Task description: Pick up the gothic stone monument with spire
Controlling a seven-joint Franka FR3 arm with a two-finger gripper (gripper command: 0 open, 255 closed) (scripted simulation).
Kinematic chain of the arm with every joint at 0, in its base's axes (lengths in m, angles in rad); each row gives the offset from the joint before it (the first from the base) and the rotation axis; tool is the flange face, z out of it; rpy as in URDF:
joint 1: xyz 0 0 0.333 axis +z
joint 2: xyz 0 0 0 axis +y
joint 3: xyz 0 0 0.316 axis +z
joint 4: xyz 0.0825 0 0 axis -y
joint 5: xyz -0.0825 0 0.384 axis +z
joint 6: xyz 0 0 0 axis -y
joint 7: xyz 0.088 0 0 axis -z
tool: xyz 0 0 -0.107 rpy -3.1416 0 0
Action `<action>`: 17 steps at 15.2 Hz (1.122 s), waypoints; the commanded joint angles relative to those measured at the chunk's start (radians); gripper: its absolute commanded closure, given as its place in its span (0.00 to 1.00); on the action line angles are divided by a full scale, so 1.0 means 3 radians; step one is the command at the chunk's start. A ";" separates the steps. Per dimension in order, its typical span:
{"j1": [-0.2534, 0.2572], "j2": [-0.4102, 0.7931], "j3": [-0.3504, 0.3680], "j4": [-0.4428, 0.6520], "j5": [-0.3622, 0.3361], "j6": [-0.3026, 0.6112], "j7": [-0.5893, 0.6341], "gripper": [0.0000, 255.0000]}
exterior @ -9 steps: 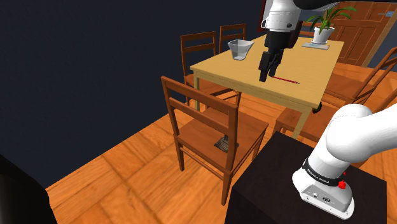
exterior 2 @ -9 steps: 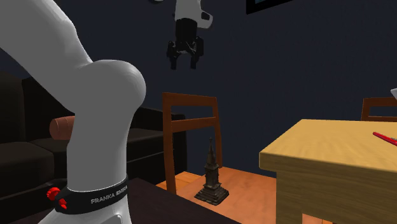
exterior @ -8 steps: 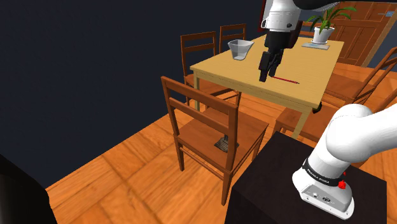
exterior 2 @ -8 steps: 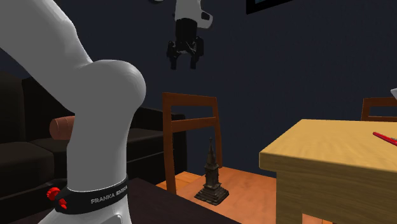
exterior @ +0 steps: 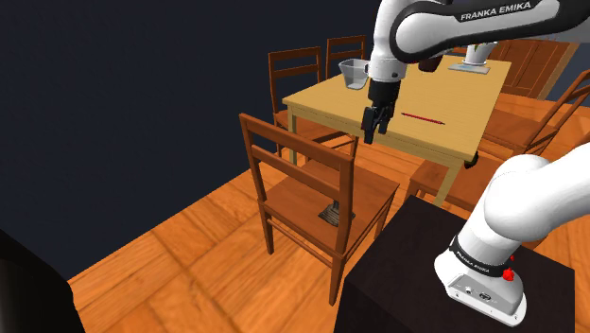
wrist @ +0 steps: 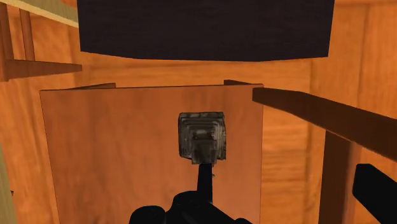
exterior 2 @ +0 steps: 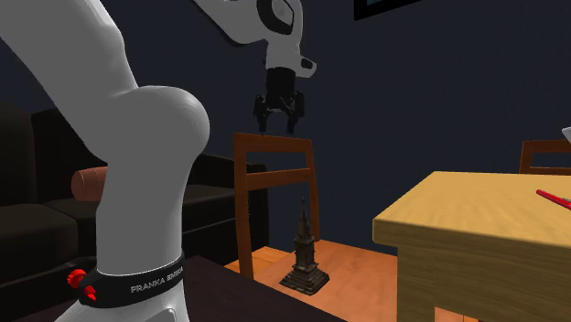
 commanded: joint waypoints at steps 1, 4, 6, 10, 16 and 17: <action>-0.0006 0.0159 0.0011 -0.0075 -0.0020 0.0205 -0.0010 0.00; -0.0015 0.0462 0.0028 -0.0137 -0.0051 0.0519 -0.0018 0.00; -0.0023 0.0683 0.0038 -0.0156 -0.0075 0.0725 -0.0019 0.00; -0.0042 0.1161 0.0055 -0.0141 -0.0131 0.1120 -0.0012 0.00; -0.0070 0.1942 0.0064 0.0014 -0.0248 0.1643 0.0030 0.00; -0.0074 0.2077 0.0062 0.0055 -0.0272 0.1719 0.0041 0.00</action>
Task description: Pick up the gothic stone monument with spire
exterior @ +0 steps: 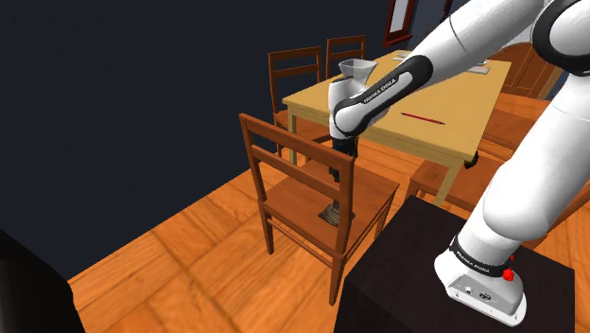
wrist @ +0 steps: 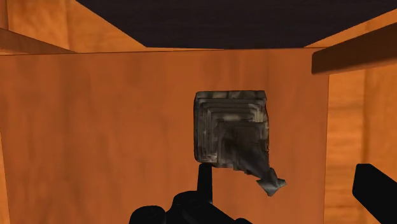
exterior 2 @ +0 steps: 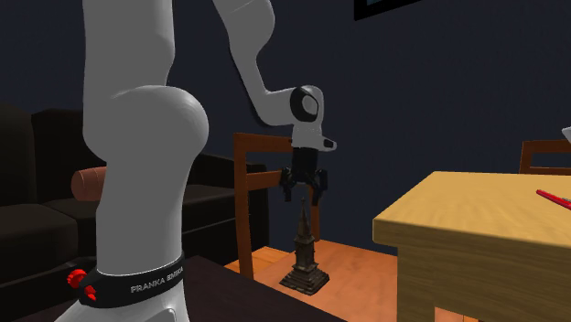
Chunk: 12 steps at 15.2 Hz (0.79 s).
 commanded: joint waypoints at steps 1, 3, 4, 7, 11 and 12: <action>-0.0012 0.0278 -0.0007 0.0086 -0.0051 0.0161 0.0015 0.00; -0.0016 0.0550 -0.0016 0.0188 -0.0101 0.0295 0.0040 0.00; -0.0017 0.0687 -0.0022 0.0246 -0.0127 0.0357 0.0053 0.00; -0.0015 0.0821 -0.0028 0.0263 -0.0143 0.0467 0.0063 0.00; -0.0013 0.0984 -0.0031 0.0257 -0.0154 0.0635 0.0072 0.00; -0.0012 0.1050 -0.0033 0.0258 -0.0158 0.0701 0.0076 0.00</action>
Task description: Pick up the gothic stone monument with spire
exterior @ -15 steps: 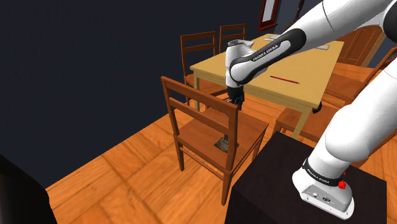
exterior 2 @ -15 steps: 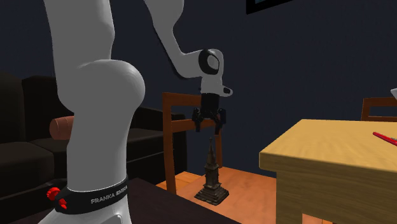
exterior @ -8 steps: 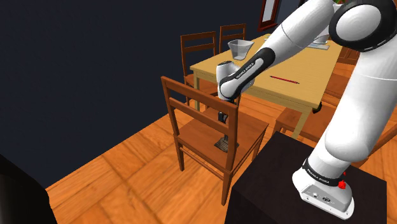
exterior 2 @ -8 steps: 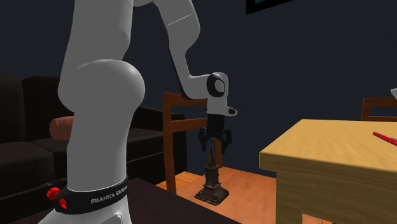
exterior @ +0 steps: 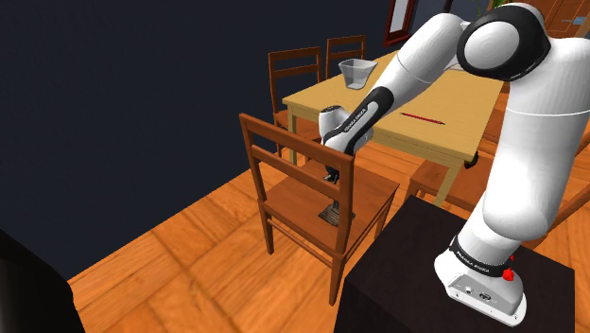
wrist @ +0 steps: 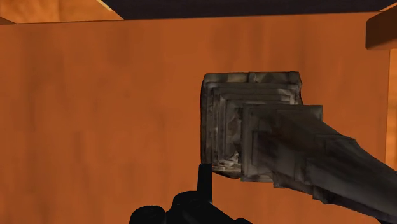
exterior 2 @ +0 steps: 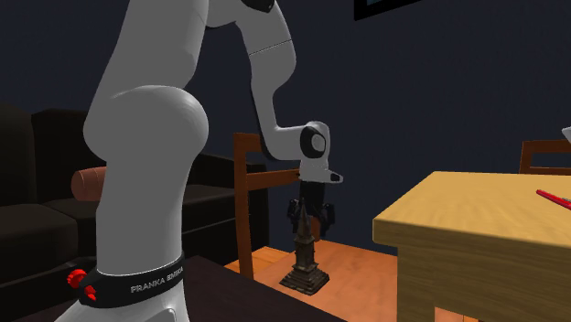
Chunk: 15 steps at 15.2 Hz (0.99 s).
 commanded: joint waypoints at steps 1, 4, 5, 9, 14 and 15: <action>0.0001 0.0055 -0.0001 0.0007 -0.0003 0.0049 0.0003 0.00; 0.0003 0.0059 0.0000 0.0008 -0.0003 0.0053 0.0006 1.00; 0.0003 0.0060 0.0000 0.0008 -0.0003 0.0053 0.0006 1.00; 0.0003 0.0060 0.0000 0.0007 -0.0003 0.0055 0.0006 1.00; 0.0000 -0.0030 0.0001 0.0006 0.0003 -0.0034 -0.0002 1.00; 0.0000 -0.0070 0.0002 0.0007 0.0006 -0.0076 -0.0004 1.00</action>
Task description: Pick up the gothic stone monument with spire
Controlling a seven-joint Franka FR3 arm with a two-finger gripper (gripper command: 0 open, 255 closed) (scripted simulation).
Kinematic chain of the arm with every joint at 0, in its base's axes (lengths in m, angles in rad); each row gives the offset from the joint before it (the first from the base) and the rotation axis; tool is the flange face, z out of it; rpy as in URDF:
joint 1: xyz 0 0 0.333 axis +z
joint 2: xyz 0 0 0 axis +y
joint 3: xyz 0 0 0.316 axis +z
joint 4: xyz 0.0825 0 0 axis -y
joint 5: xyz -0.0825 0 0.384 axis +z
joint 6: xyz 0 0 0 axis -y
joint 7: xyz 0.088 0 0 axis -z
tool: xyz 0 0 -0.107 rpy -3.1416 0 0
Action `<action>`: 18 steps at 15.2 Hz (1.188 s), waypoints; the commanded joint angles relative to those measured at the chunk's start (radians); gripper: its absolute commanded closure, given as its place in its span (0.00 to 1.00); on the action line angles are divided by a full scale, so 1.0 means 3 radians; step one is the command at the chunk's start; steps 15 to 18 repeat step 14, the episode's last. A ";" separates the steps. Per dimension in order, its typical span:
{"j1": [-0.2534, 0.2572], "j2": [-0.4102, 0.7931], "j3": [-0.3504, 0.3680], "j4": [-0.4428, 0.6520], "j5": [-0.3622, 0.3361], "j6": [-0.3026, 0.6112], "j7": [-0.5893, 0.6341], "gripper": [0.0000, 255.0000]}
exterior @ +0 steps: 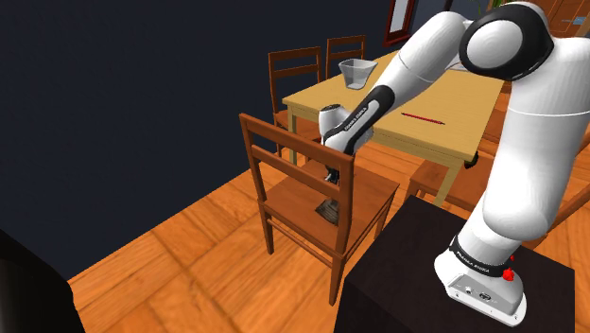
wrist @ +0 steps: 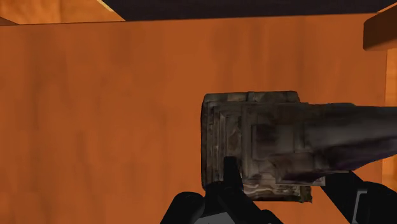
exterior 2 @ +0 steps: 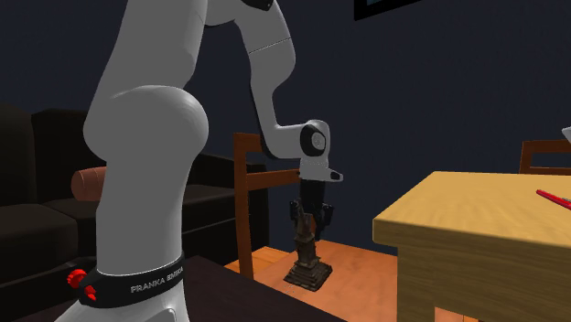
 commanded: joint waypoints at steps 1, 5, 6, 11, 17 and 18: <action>0.0001 -0.0072 0.0003 0.0008 0.0006 -0.0079 -0.0003 1.00; -0.0001 -0.0230 0.0006 0.0021 0.0016 -0.0250 -0.0012 1.00; -0.0001 -0.0268 0.0007 0.0026 0.0018 -0.0293 -0.0014 1.00; -0.0001 -0.0450 0.0009 0.0064 0.0029 -0.0512 -0.0025 1.00; -0.0001 -0.0489 0.0010 0.0075 0.0032 -0.0563 -0.0027 1.00; -0.0001 -0.0489 0.0010 0.0075 0.0032 -0.0563 -0.0027 1.00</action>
